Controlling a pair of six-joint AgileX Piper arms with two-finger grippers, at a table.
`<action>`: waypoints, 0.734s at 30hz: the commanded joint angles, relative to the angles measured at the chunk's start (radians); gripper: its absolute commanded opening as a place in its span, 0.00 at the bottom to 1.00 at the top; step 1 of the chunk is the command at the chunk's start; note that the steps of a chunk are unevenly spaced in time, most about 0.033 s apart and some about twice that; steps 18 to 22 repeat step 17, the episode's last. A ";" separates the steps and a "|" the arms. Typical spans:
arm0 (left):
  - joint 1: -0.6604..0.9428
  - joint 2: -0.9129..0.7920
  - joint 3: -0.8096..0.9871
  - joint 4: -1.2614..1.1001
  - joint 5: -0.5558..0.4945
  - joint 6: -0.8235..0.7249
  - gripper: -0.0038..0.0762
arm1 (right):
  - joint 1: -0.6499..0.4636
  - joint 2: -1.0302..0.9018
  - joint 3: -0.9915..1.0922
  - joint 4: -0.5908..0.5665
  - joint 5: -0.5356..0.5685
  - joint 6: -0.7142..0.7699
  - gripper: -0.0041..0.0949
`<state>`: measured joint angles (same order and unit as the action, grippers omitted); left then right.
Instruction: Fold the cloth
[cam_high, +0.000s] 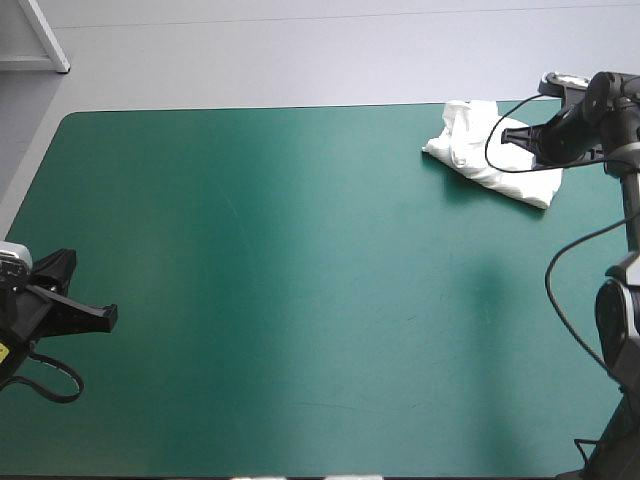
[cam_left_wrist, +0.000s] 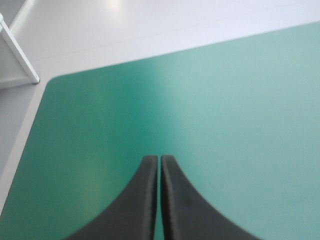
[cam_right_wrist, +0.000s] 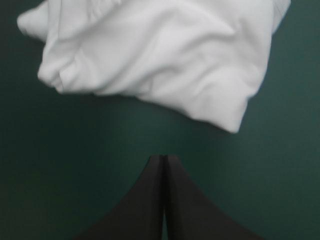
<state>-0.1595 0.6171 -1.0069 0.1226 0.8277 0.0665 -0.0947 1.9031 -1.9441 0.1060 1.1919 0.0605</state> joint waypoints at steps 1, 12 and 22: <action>0.001 0.007 -0.021 0.009 -0.152 0.000 0.07 | 0.073 -0.209 0.170 -0.078 -0.122 -0.034 0.02; 0.001 0.007 0.117 0.009 -0.102 0.018 0.07 | 0.256 -0.771 0.935 -0.159 -0.573 -0.027 0.02; 0.001 0.004 0.286 -0.004 -0.212 0.045 0.07 | 0.254 -1.006 1.207 -0.170 -0.637 -0.077 0.02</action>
